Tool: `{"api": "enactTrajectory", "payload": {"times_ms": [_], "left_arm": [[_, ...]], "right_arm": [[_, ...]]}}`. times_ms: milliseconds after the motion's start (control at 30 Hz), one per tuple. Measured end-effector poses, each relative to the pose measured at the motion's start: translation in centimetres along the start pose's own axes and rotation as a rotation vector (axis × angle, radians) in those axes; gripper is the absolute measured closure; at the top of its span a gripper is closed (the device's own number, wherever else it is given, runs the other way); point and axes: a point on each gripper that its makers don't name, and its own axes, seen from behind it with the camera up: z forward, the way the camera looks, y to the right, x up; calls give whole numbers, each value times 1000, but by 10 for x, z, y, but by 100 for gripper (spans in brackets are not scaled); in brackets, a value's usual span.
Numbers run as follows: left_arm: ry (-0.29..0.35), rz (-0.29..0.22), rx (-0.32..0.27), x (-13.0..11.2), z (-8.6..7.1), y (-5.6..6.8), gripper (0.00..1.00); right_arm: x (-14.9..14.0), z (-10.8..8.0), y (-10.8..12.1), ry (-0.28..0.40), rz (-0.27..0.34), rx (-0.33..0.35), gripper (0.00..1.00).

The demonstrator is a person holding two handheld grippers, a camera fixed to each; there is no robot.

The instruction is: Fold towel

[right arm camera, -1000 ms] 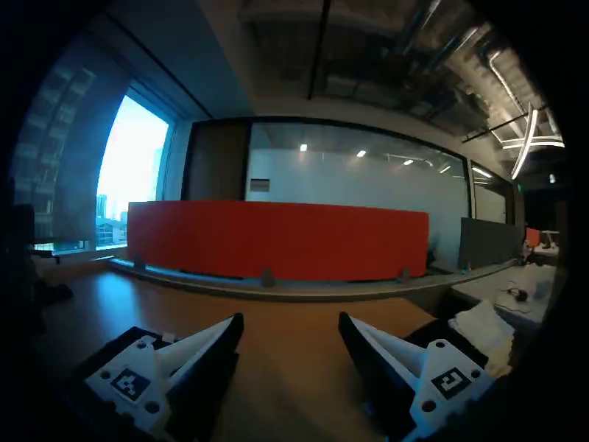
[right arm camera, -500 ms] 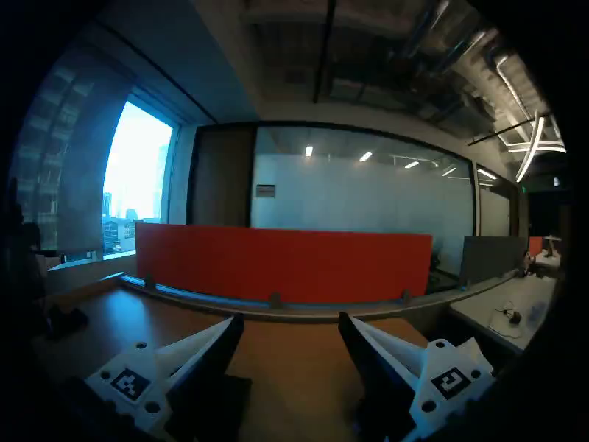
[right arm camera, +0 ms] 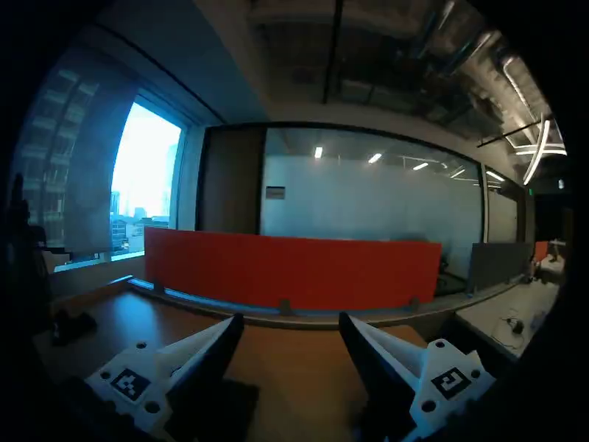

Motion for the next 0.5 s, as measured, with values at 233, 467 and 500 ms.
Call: {"api": "enactTrajectory", "payload": {"times_ms": [233,467,500], "left_arm": [[-27,9,-31,-5,-1,7,1],[-74,35,-79,-19,-6,15,1],[-83,42,-87,-21,-7,16,1]], "right_arm": [[4,3,-10,-7,-24,45,0],[-5,7,-24,-39,-62,116,0],[-6,7,-27,-44,-69,126,0]]}}
